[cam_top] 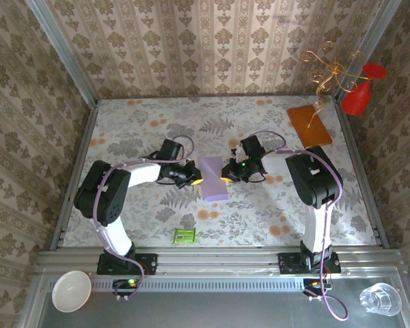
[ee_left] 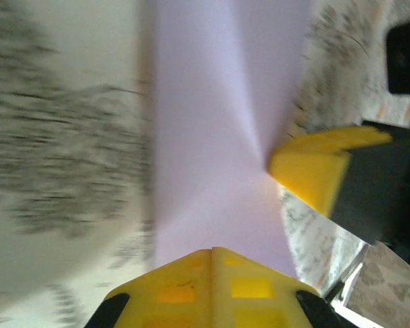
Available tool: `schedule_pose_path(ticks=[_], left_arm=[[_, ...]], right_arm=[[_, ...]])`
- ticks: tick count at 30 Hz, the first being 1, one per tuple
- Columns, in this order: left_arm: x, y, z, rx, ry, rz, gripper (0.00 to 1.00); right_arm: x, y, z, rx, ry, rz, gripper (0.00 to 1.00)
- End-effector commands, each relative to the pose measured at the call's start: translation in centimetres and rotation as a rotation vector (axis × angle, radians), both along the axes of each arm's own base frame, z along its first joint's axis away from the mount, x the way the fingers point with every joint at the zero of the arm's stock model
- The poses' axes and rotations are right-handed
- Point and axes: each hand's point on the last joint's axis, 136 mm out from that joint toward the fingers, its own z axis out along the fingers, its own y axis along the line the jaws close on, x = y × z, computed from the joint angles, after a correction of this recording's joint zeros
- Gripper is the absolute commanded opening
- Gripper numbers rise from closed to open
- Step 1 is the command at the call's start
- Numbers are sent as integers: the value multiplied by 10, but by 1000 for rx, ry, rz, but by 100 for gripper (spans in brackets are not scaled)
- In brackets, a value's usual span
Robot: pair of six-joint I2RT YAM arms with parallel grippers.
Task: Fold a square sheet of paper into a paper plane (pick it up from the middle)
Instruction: First fold the square sheet of paper in half at the center of the table.
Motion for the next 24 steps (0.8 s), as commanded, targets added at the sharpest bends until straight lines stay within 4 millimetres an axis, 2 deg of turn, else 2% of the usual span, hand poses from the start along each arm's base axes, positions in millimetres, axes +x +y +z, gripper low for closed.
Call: schedule_pose_path(ticks=[1,4,8,12,16,20,22,24], left_arm=[[-8,-17,2,-18,8,-48,2],[-24,-28,-10,-35,67,-84,2],[-35,-24,-26,4,99,-111,2],[-47,-6,-41,53,132,-109,2],[-62,22,-52,98,166,-74,2],[-66,49,-45,103,171,-20,2],[-60,51,-28,83,129,-8,2],[-49,42,-6,43,72,-13,2]], right_arm=[[-89,-98,-117,-493,367,-95,6],[-90,-98,-118,-494,371,-94,6],[-90,-99,-118,-499,370,-96,6],[-89,-100,-119,-508,370,-99,6],[-88,-101,-119,-515,367,-101,6],[-88,-101,-119,-514,370,-101,6],[-88,-101,-118,-515,370,-99,6],[-88,-102,-118,-517,370,-98,6]])
